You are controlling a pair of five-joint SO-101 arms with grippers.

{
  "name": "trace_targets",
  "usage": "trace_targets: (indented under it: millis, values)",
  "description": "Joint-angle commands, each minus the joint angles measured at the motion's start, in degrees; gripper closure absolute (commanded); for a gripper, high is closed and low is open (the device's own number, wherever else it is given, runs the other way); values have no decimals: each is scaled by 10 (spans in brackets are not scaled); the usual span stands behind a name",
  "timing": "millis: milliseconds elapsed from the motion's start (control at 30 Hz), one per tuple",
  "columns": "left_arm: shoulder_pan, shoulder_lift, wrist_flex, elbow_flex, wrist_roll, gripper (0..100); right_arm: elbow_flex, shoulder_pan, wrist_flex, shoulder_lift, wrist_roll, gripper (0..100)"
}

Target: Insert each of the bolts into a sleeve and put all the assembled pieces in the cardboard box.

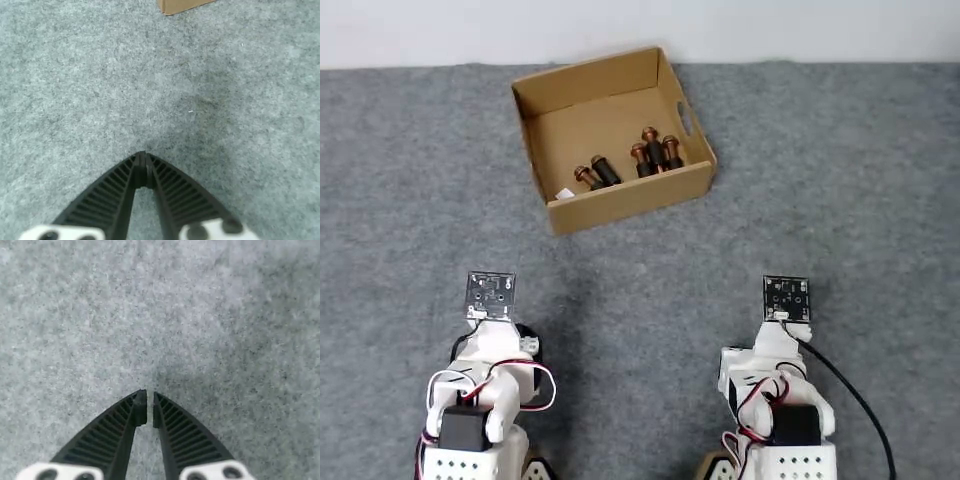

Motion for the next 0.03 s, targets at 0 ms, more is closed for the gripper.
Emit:
trace_targets:
  millis: [0]
  values:
    - [-1, -4, 2, -3, 1, 995, 8, 0, 4, -7, 6, 990]
